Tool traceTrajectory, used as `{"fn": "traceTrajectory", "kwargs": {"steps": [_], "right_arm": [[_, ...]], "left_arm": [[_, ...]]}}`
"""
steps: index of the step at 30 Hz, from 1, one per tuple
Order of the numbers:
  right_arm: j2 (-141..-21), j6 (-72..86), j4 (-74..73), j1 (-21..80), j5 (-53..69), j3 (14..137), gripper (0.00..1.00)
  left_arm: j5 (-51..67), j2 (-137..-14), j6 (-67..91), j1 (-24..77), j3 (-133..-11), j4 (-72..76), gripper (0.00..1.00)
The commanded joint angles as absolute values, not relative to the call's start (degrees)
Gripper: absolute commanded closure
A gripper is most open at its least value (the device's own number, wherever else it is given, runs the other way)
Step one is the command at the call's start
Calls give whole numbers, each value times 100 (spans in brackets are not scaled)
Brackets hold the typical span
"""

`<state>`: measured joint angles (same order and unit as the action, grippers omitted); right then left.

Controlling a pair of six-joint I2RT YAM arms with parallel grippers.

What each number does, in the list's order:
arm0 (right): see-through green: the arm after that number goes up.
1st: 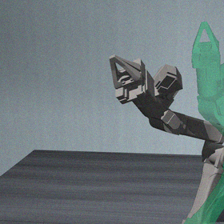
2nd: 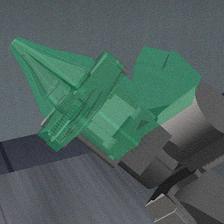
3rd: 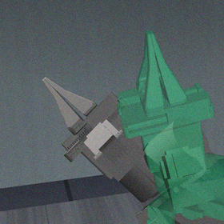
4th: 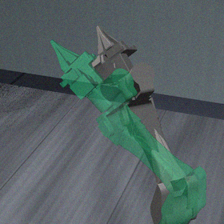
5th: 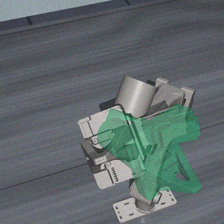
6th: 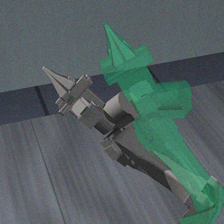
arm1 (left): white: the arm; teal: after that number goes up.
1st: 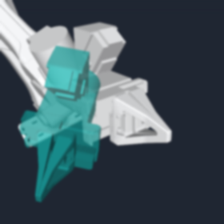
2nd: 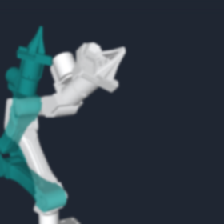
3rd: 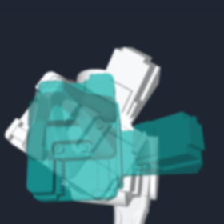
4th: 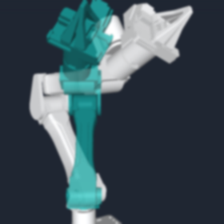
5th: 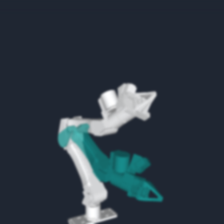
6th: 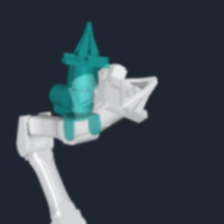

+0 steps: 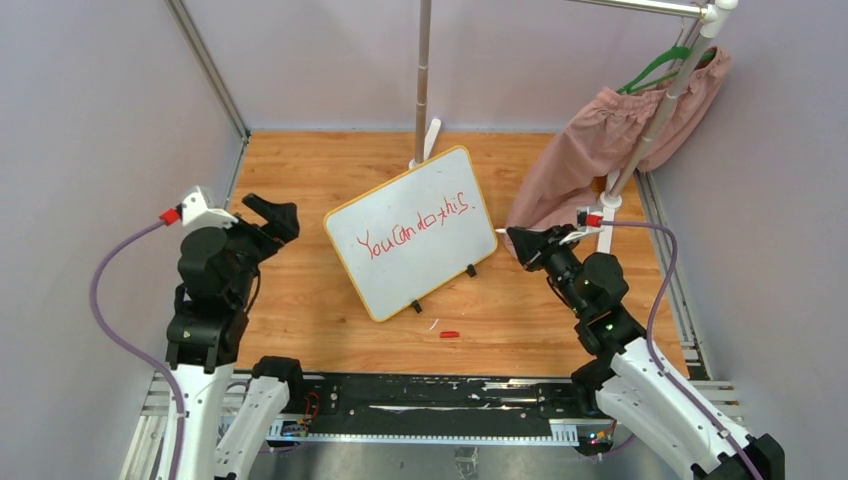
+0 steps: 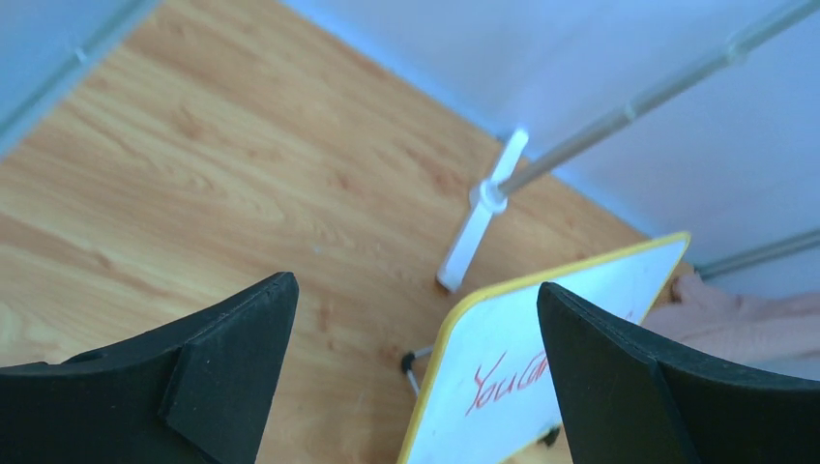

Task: Write a sentence on the whiteboard

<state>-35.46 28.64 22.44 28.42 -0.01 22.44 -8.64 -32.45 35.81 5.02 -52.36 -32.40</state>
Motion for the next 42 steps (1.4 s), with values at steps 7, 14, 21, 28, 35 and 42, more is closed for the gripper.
{"fn": "traceTrajectory", "kwargs": {"steps": [7,14,21,28,35,42], "right_arm": [[-3604,2369,1466,2803,807,2987,100],[-3487,2156,465,2815,877,3276,100],[-3156,1873,-844,2813,712,3575,100],[-2237,1841,-1843,2814,422,3477,100],[-1315,2139,-2480,2815,487,3126,100],[-1168,2149,-2538,2813,310,3062,100]], "left_arm": [[757,-3922,2356,503,-6617,-1973,0],[1264,-4567,1789,1304,-7284,-1870,0],[-337,-4996,101,4269,-7655,-2973,0],[421,-4244,-472,4746,-6289,-3051,0],[1448,-3871,-396,5237,-5072,-2783,0],[64,-5527,-1458,7279,-5597,-3270,0]]}}
